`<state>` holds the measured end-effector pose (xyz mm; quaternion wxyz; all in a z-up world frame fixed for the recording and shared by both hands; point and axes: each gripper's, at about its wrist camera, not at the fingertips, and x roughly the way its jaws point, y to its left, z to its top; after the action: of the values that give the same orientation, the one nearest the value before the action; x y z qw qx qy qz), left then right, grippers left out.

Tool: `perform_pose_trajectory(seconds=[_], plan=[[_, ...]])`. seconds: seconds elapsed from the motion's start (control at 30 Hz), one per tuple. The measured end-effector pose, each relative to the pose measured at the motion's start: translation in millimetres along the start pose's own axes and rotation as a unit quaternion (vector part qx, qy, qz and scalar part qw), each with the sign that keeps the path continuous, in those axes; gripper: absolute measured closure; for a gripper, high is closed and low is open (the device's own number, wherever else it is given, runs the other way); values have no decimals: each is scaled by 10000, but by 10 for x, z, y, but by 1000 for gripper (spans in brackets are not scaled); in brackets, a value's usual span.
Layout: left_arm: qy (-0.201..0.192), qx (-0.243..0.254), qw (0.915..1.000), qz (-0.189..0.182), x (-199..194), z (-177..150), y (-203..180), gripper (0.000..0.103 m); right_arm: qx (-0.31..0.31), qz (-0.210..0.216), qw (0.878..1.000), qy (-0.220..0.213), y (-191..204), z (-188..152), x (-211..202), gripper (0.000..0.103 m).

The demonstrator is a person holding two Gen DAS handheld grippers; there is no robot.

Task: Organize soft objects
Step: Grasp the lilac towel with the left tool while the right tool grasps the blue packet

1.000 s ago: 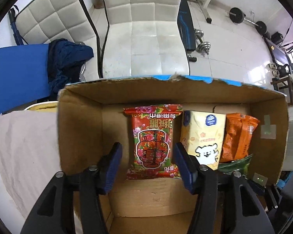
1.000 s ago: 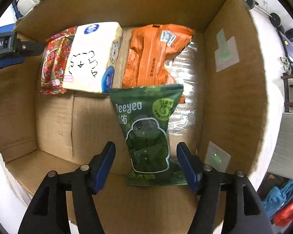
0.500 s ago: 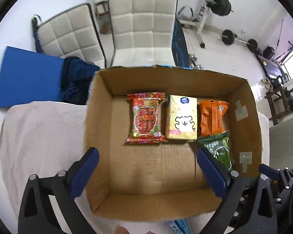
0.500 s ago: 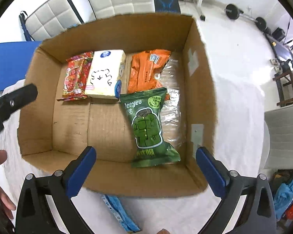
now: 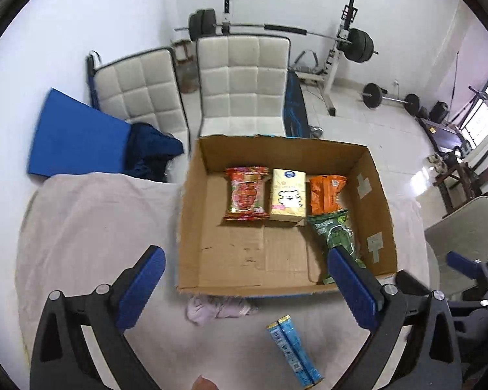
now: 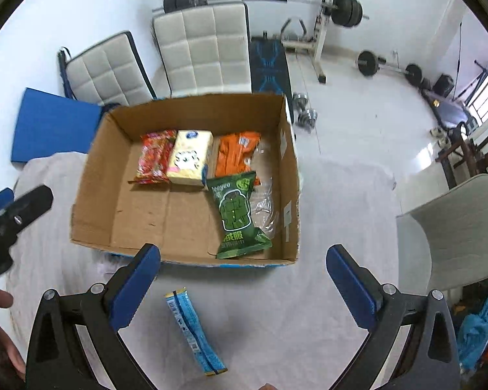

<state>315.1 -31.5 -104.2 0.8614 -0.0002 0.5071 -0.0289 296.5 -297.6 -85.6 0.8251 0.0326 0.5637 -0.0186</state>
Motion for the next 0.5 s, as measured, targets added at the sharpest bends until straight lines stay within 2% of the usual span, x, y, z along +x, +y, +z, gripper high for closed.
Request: perform_pose_trajectory(seconds=[0.17,0.23,0.33,0.4,0.5], plan=[[-46,-67,10000,-10,-237,-212,27,1,-42,97,9997,-242,1,-162,-318,0],[-78,-174,9998,27,-287,-288,76,1,-92,256,9995,-143,19,-267,-313,0],[172,-347,9991,165,-203,-474,172,1,-219,357,9982,426,78,-492,-20,0],[521,-509,9969,315,-35,-661,262,1,-250,390,9944,947,134,-715,316,0],[1260,-728,9883,458,362,-1001,414,1,-179,498,9850,1641,248,-1071,851,1]])
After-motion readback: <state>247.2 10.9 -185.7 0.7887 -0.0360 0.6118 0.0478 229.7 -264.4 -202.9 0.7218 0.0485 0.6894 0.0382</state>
